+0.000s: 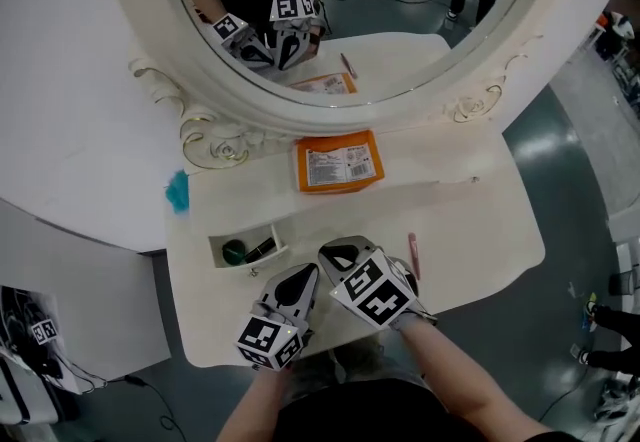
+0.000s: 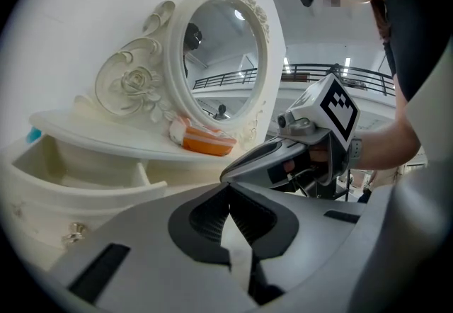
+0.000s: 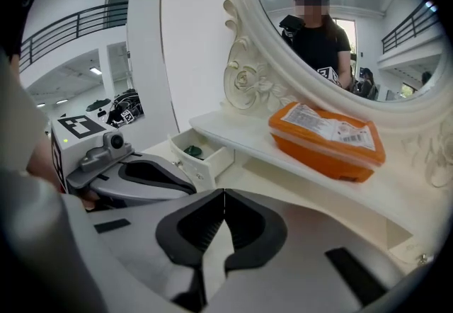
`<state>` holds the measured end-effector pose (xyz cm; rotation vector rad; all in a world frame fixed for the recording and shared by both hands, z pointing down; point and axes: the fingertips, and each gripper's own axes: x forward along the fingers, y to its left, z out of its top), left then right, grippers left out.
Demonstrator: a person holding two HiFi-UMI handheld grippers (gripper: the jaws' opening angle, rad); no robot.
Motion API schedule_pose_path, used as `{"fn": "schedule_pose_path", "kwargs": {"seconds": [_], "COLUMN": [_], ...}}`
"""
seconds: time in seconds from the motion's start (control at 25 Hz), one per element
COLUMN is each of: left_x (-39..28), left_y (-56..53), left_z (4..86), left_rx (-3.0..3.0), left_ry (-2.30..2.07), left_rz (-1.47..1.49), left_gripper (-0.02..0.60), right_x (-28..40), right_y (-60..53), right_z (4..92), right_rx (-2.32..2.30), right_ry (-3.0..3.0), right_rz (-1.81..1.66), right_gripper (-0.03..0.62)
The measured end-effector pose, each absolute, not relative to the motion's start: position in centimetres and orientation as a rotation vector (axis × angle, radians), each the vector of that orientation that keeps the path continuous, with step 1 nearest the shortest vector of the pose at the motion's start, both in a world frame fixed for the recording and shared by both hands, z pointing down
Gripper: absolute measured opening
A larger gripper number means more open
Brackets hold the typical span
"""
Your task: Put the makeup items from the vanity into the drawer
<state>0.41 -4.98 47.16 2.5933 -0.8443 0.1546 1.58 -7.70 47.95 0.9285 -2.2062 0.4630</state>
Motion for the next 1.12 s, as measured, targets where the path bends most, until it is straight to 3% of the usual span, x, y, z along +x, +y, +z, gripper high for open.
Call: {"fn": "schedule_pose_path", "kwargs": {"seconds": [1.12], "left_x": [13.8], "left_y": [-1.8], "left_z": [49.2], "left_rx": [2.629], "left_ry": [-0.436], "left_rz": [0.245], "left_gripper": [0.014], "right_x": [17.0], "right_y": [-3.5], "right_z": [50.9], "right_rx": [1.318], "right_ry": [-1.991], "right_rz": [0.669], "right_gripper": [0.025]}}
